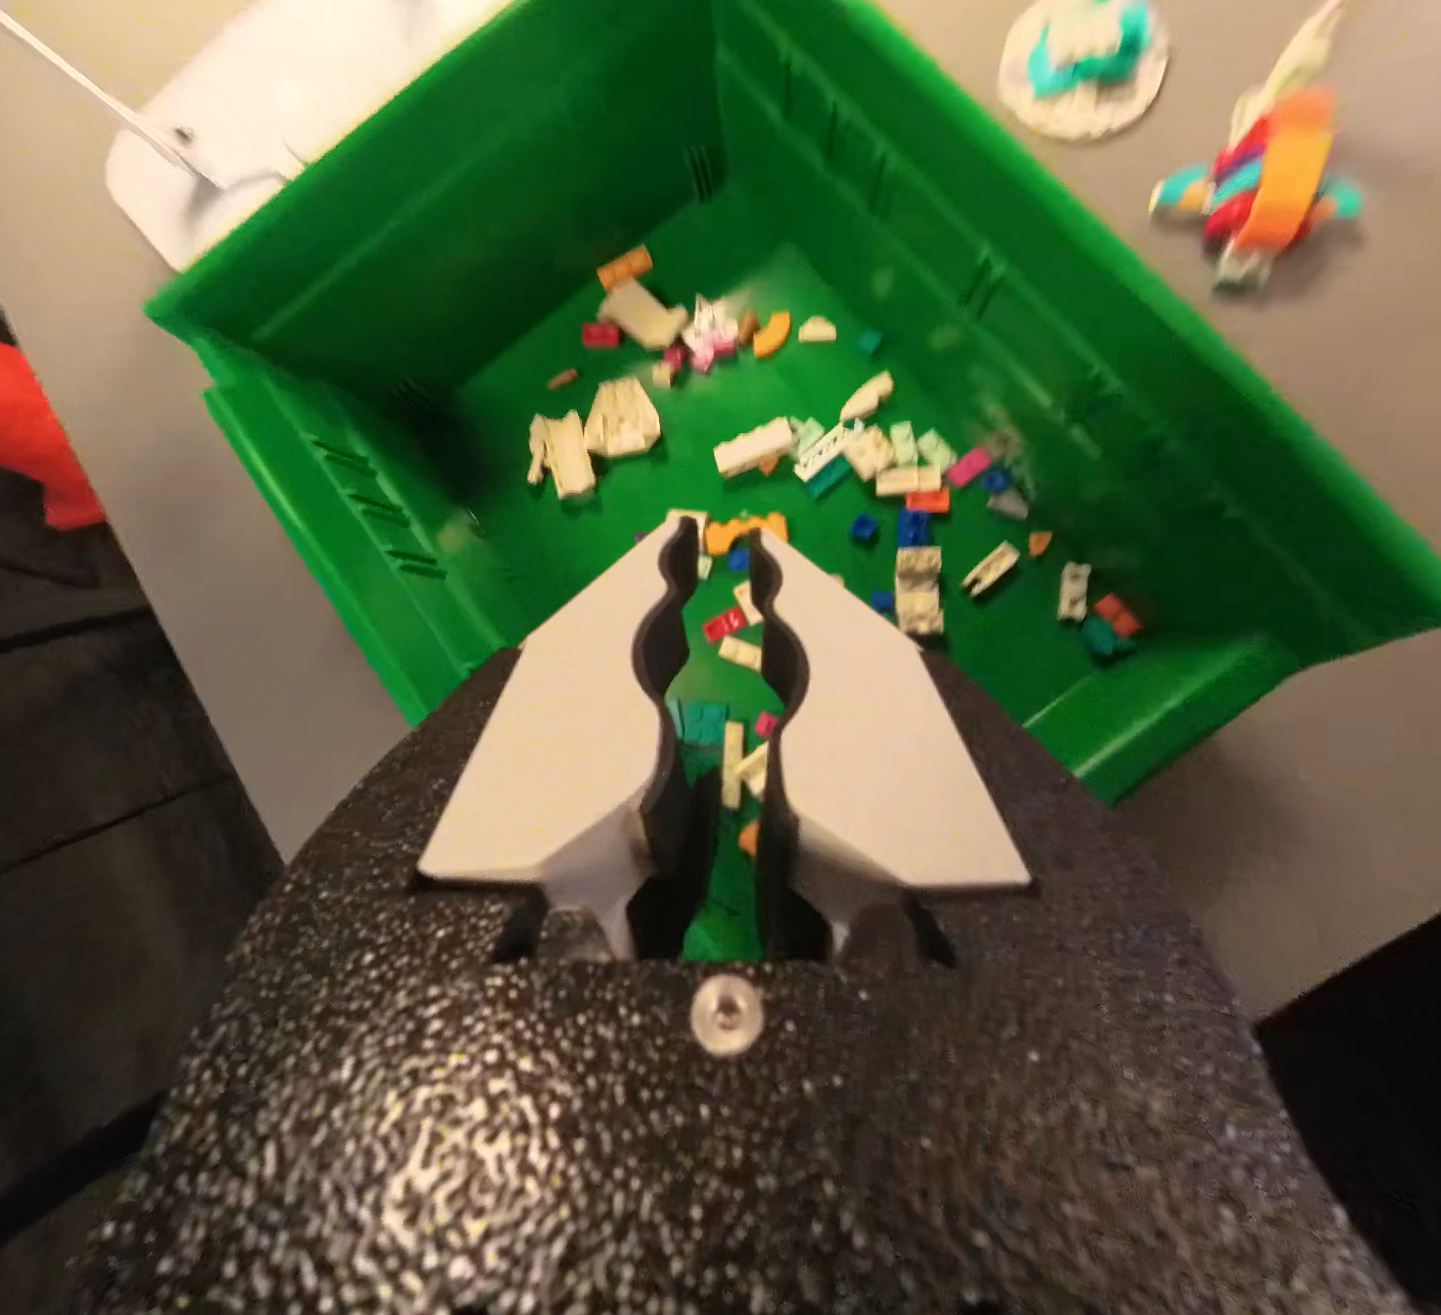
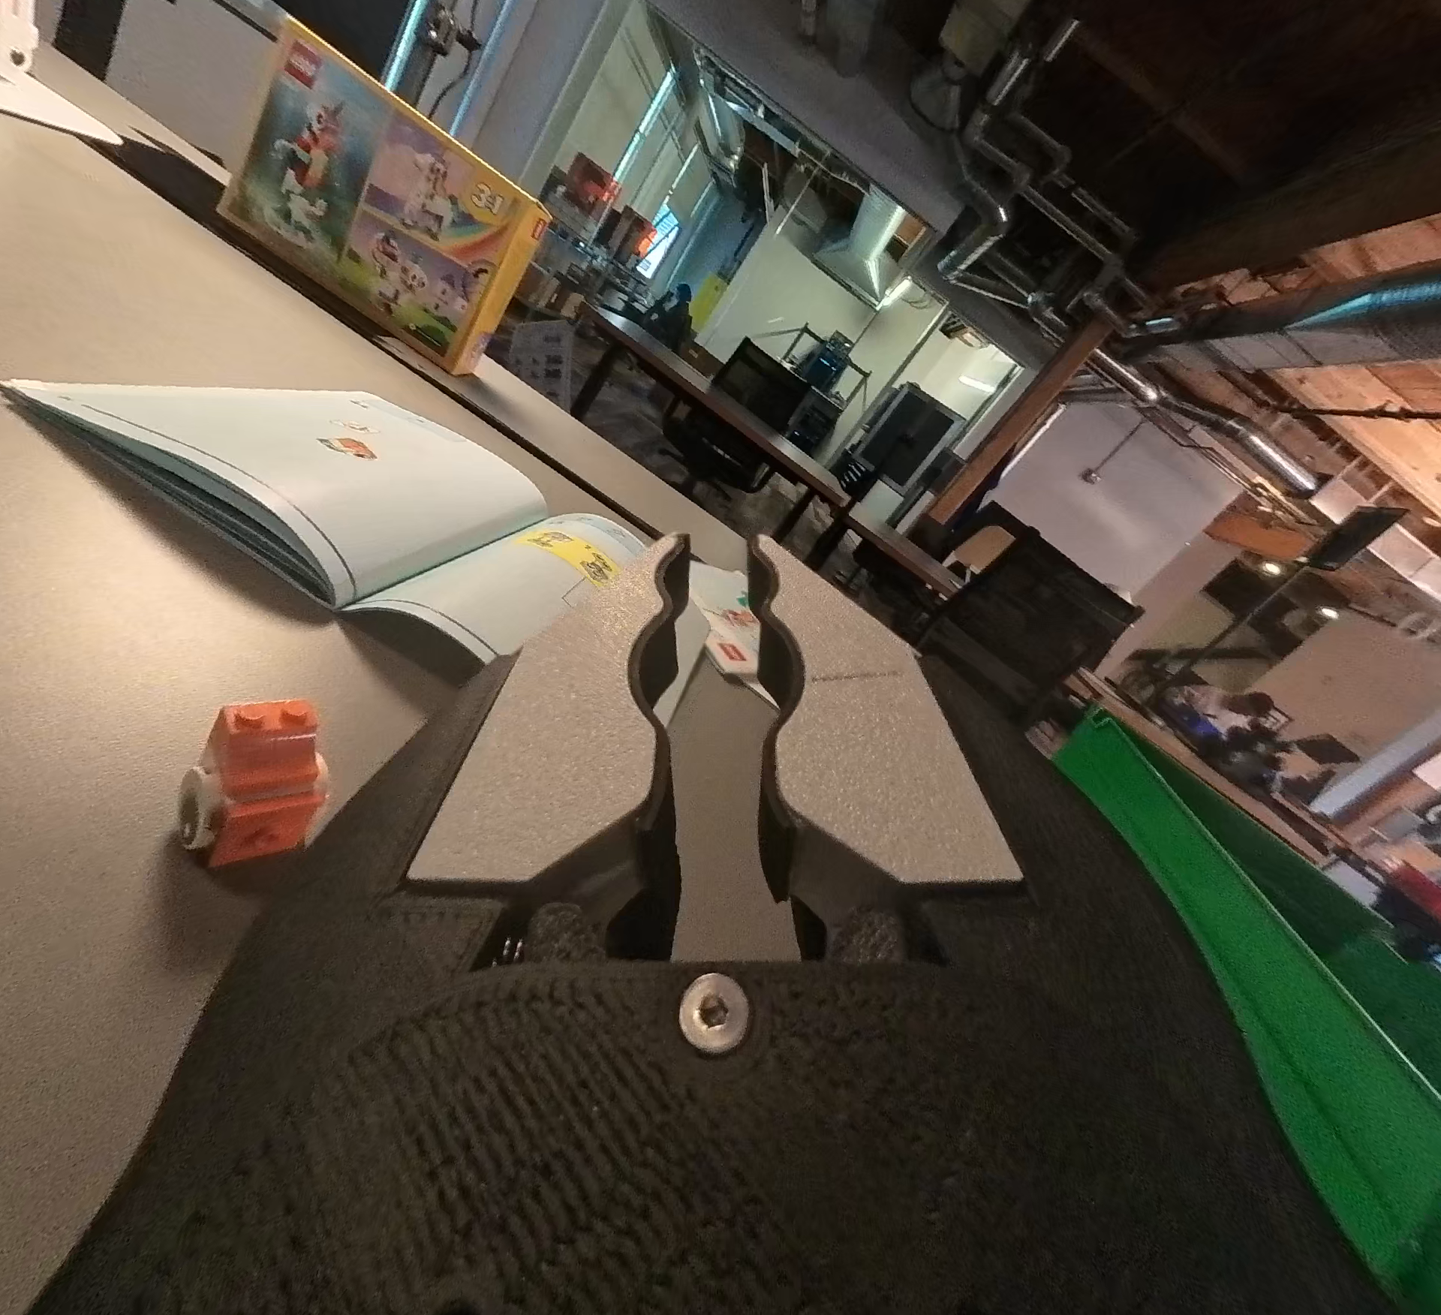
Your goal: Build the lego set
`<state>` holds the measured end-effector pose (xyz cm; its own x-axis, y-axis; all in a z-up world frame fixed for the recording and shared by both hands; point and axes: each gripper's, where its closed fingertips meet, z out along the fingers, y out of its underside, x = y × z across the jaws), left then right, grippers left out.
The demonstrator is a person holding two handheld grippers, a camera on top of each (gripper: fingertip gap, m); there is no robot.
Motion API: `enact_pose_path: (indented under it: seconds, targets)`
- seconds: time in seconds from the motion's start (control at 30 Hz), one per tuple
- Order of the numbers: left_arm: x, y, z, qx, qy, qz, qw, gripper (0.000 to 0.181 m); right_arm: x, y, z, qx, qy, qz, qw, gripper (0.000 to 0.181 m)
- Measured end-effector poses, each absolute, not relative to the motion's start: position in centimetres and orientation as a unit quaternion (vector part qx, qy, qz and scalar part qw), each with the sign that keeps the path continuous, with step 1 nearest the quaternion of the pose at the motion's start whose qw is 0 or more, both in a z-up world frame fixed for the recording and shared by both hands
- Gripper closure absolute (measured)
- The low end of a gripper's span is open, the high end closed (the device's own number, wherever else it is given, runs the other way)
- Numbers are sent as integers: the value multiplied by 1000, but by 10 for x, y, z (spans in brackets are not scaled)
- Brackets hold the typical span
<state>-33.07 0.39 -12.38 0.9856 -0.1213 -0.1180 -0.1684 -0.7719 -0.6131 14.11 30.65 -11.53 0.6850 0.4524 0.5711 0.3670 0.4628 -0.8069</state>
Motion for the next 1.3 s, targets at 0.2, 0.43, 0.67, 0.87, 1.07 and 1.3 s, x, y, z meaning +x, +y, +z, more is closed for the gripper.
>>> enact_pose_path:
  seconds: [0.2, 0.43, 0.67, 0.87, 1.07, 1.3]
  targets:
    - [-335, 3, -167, -967, 139, 18, 215, 164, 141, 312, -119, -525, -400, 0, 752, 169]
    - [-343, 7, -201, -981, 133, -1, 142, 169, 140, 314, -121, -527, -405, -15, 747, 169]
    - [-358, 4, -215, -987, 136, 36, 77, 169, 139, 314, -123, -525, -412, -20, 745, 169]
    - [-360, 8, -220, -992, 105, 14, 71, 159, 140, 314, -121, -525, -407, -14, 747, 169]
    - [-358, 7, -221, -991, 113, 0, 69, 163, 140, 314, -120, -523, -405, -6, 750, 169]
    - [-358, 8, -220, -989, 122, 10, 85, 167, 142, 312, -115, -521, -391, 16, 759, 169]
